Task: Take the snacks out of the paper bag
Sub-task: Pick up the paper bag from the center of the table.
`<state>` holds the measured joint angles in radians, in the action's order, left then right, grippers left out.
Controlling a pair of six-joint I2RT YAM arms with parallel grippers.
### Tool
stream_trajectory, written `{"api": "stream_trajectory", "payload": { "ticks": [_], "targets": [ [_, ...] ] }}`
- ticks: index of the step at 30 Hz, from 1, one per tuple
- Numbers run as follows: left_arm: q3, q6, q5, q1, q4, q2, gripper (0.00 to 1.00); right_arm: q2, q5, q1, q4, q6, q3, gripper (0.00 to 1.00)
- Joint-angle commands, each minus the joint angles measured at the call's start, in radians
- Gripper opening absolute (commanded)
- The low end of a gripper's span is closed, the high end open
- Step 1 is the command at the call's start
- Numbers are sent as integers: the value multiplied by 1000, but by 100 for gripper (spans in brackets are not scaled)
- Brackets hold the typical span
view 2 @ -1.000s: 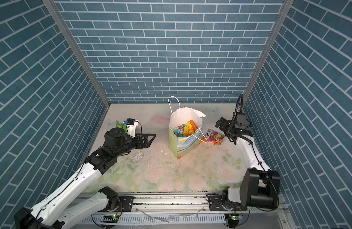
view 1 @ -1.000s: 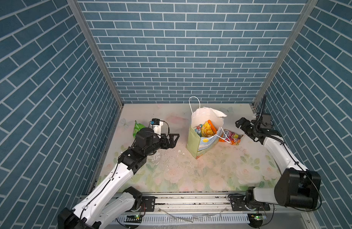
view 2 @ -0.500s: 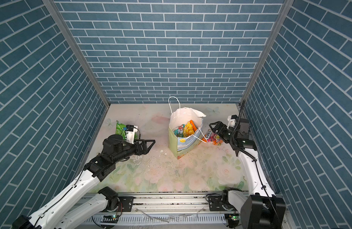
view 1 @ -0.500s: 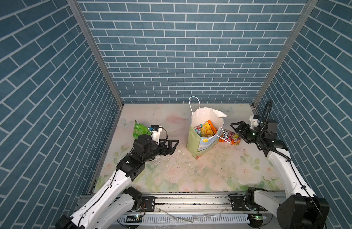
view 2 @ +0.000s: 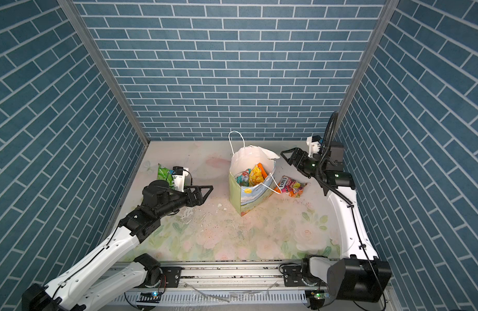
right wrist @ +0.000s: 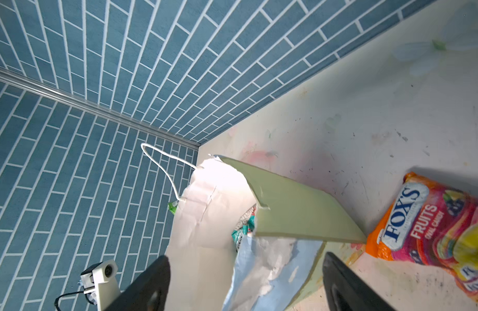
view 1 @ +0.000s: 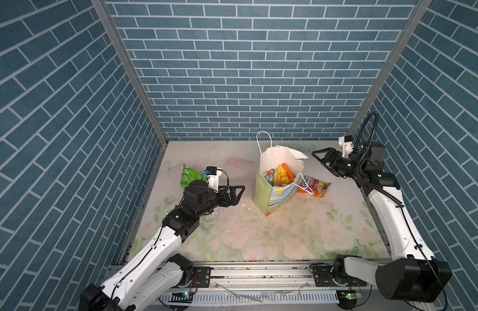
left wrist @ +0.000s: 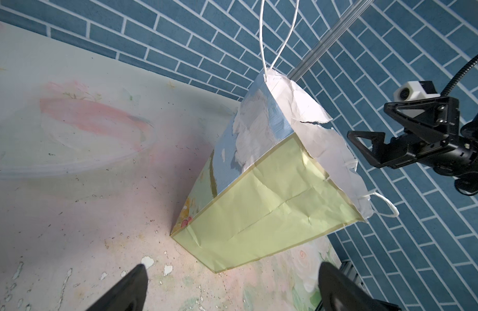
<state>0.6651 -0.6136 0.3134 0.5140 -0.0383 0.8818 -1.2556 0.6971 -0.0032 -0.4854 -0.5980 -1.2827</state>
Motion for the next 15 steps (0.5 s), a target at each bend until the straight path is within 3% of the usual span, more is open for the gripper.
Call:
{"api": "stream_trajectory", "payload": {
  "ticks": [1,15],
  "targets": [
    [29,29,-40,4,27,13,100,-79,-33,15,-162,154,-96,88],
    [73,29,-36,4,23,46,100,-356,-252,233,-386,354,-398,86]
  ]
}}
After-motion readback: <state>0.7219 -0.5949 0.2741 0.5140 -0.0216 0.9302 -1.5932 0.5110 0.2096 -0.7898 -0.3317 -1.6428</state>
